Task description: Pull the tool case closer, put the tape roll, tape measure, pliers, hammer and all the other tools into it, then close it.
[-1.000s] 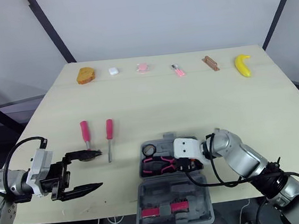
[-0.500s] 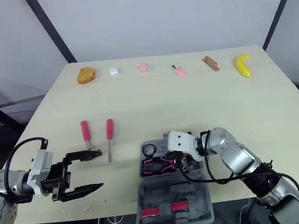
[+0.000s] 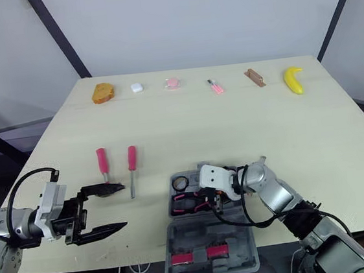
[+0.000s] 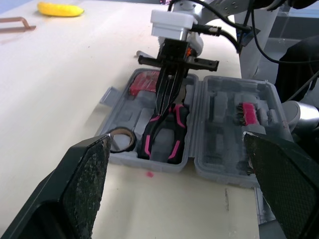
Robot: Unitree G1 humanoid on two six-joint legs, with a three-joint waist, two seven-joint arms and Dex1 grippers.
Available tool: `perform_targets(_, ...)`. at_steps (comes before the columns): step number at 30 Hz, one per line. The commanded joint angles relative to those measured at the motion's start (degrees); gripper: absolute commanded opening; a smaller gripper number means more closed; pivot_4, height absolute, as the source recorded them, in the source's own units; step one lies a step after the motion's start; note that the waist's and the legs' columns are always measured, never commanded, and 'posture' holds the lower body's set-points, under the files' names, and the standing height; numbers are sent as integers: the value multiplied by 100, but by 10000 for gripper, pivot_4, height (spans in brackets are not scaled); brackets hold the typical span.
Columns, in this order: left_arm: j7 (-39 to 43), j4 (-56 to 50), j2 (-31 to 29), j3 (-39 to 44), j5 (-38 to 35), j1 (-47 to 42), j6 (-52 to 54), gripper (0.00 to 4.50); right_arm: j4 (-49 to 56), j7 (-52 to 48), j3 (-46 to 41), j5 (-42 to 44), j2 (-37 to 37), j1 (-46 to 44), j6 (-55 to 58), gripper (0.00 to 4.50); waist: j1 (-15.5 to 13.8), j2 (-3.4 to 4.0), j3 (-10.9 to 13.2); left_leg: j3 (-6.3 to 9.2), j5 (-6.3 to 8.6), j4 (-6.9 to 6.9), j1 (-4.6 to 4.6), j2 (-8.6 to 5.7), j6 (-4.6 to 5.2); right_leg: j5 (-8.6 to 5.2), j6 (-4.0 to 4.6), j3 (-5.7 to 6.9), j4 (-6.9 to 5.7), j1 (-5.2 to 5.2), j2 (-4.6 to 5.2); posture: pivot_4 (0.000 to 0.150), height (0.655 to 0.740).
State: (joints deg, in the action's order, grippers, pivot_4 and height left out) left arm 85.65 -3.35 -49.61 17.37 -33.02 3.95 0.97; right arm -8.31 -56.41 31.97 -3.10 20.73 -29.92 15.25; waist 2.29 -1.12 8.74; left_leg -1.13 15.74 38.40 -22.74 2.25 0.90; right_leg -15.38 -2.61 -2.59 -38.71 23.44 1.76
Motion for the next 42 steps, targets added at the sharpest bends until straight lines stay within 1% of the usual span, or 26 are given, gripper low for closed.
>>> perform_targets(1, -78, -188, 3, 32, -56, 51, 50, 45000, -809, -39, 416, -558, 207, 169, 89, 415, 0, -6, -15, -1, 0, 0, 6, 0, 0, 0, 0, -2, -5, -2, 0, 1500, 7400)
perform_targets(4, -121, -229, -8, 31, -66, 91, 103, 45000, -1156, -14, 501, -710, 209, 133, 113, 415, -6, -9, -23, 0, 0, -1, 40, 0, 0, -2, 3, -1, -8, -31, -1, 1500, 7400)
perform_targets(6, -142, -246, 9, 31, -61, 102, 105, 45000, -1328, -48, 533, -722, 179, 126, 248, 415, -19, -2, -41, 1, 0, -6, 99, 0, 0, -8, 10, 2, -1, -87, 1, 1500, 7400)
perform_targets(9, -165, -280, 54, 17, -54, 142, 89, 45000, -1566, -160, 633, -750, 156, 154, 560, 415, -34, -16, -109, 5, 0, -7, 112, 1, 0, -20, 31, 5, -6, -98, 1, 1500, 7400)
perform_targets(13, -181, -295, 85, 13, -54, 177, 74, 45000, -1795, -218, 650, -728, 110, 223, 779, 415, -57, -19, -167, 9, 1, -9, 136, 3, 0, -24, 36, 9, 3, -127, 3, 1500, 7400)
perform_targets(15, -182, -294, 106, 5, -48, 204, 52, 45000, -2014, -218, 660, -753, 100, 242, 805, 415, -63, -14, -194, 7, 2, -33, 204, 6, 0, -28, 40, 10, 29, -191, 7, 1500, 7400)
perform_targets(16, -184, -305, 114, 6, -50, 224, 52, 45000, -2112, -227, 647, -749, 99, 243, 817, 415, -66, 1, -208, 7, 2, -40, 214, 10, 0, -32, 45, 10, 38, -199, 10, 1500, 7400)
perform_targets(20, -189, -339, 122, 20, -59, 263, 68, 45000, -2241, -218, 541, -672, 65, 212, 709, 415, -76, 28, -267, 3, 2, -54, 214, 11, 1, -32, 45, 9, 58, -199, 13, 1500, 7400)
perform_targets(24, -184, -321, 130, 31, -51, 269, 64, 45000, -1969, -177, 132, -271, -120, 185, 493, 415, -99, 28, -286, 2, 2, -61, 214, 11, 1, -31, 45, 8, 67, -200, 13, 1500, 7400)
perform_targets(28, -192, -280, 152, 34, -50, 276, 60, 45000, -1531, -5, -368, 32, -262, 163, 69, 415, -107, 31, -275, 1, 2, -64, 207, 15, 1, -31, 45, 6, 71, -191, 13, 1500, 7400)
perform_targets(30, -241, -249, 189, 36, -57, 269, 80, 45000, -1156, 66, -635, 190, -267, 223, -109, 415, -101, 41, -229, -1, 1, -65, 202, 17, 1, -31, 45, 4, 71, -186, 13, 1500, 7400)
perform_targets(32, -294, -244, 205, 41, -114, 280, 206, 45000, -779, 88, -867, 378, -261, 337, -217, 415, -106, 26, -182, -1, 1, -65, 198, 17, 1, -31, 45, 3, 71, -184, 13, 1500, 7400)
perform_targets(34, -323, -255, 212, 47, -142, 306, 289, 45000, -421, 98, -1033, 511, -227, 488, -345, 415, -120, 31, -120, -1, 1, -65, 189, 19, 1, -31, 45, 4, 71, -177, 14, 1500, 7400)
perform_targets(37, -438, -280, 265, 72, -159, 303, 364, 45000, 34, -12, -1225, 783, -180, 742, -589, 415, -134, 39, -96, -2, 1, -65, 145, 16, 1, -29, 42, 4, 73, -142, 17, 1500, 7400)
perform_targets(38, -493, -293, 289, 80, -187, 284, 412, 45000, 203, 9, -1303, 849, -163, 822, -604, 415, -134, 39, -93, 2, 1, -64, 91, 14, 1, -16, 21, 7, 70, -89, 16, 1500, 7400)
perform_targets(39, -538, -312, 310, 89, -222, 278, 473, 45000, 350, 48, -1375, 900, -144, 901, -653, 415, -134, 37, -91, 2, 0, -62, 59, 11, 0, -13, 18, 8, 68, -59, 14, 1500, 7400)
perform_targets(42, -644, -361, 367, 133, -239, 299, 521, 45000, 685, 137, -1618, 1126, -140, 1144, -817, 415, -117, 38, -89, 3, 0, -59, -9, 10, 0, -11, 18, 10, 61, 4, 11, 1500, 7400)
